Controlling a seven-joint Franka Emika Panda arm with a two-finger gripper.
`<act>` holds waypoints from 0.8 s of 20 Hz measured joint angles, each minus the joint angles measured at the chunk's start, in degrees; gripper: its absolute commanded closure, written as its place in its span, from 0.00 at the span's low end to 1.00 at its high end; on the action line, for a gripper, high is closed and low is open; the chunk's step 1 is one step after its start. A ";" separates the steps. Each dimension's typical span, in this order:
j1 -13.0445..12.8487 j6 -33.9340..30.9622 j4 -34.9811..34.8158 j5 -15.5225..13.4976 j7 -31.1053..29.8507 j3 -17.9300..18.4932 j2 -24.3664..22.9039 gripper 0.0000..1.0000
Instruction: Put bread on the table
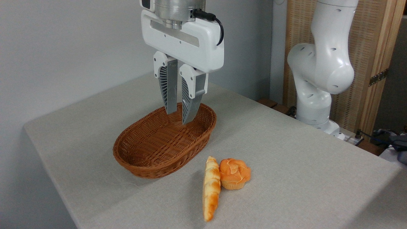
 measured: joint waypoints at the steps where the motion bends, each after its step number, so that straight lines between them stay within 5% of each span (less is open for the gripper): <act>1: 0.00 0.00 0.00 0.00 0.00 0.00 0.00 0.20; 6: -0.01 0.00 0.01 0.00 0.00 0.00 0.00 0.17; 9: -0.01 0.00 0.01 0.00 0.00 0.00 0.00 0.00; 16: -0.20 -0.04 0.16 -0.01 -2.99 -0.75 0.03 0.00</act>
